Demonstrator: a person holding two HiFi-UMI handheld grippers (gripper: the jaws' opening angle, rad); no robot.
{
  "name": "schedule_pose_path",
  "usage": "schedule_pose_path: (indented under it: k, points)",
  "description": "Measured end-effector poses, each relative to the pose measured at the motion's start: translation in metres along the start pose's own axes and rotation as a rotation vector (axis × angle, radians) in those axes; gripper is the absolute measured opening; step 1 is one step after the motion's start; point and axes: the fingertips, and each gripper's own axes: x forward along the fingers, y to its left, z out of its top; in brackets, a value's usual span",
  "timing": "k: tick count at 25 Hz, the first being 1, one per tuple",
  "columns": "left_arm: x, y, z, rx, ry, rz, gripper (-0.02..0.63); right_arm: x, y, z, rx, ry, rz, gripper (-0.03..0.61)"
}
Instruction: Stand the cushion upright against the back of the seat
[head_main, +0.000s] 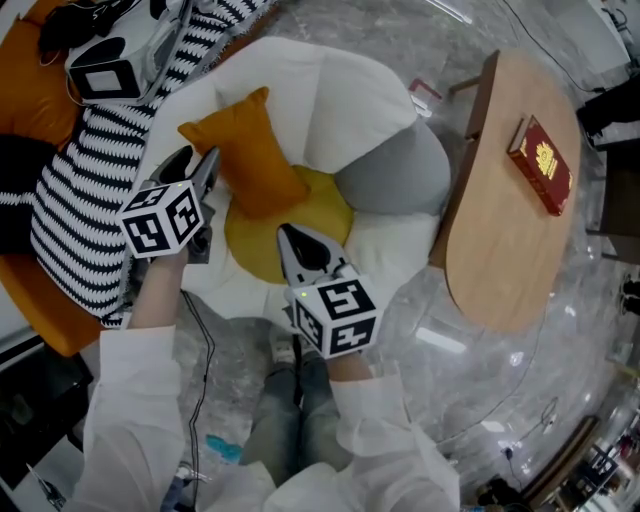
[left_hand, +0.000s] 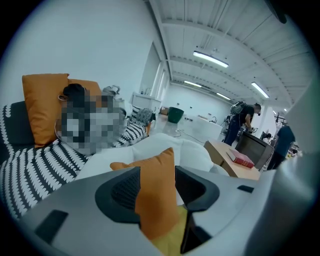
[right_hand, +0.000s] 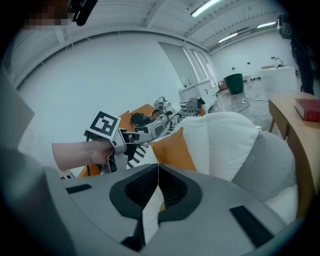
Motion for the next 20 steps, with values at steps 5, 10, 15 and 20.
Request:
schedule_pose_path:
  k: [5, 10, 15, 20]
  points:
    - [-0.005, -0.007, -0.001, 0.011, 0.003, -0.006, 0.198, -0.005, -0.001, 0.004, -0.004, -0.010, -0.006, 0.012]
    - [-0.020, -0.021, 0.001, 0.015, 0.001, -0.024, 0.198, -0.016, 0.004, 0.011, -0.024, -0.021, -0.003, 0.012]
    - [-0.045, -0.043, 0.001, 0.028, 0.003, -0.053, 0.198, -0.032, 0.015, 0.018, -0.052, -0.027, -0.002, 0.012]
    - [-0.085, -0.070, 0.012, 0.012, -0.016, -0.084, 0.196, -0.057, 0.034, 0.038, -0.076, -0.050, 0.006, 0.012]
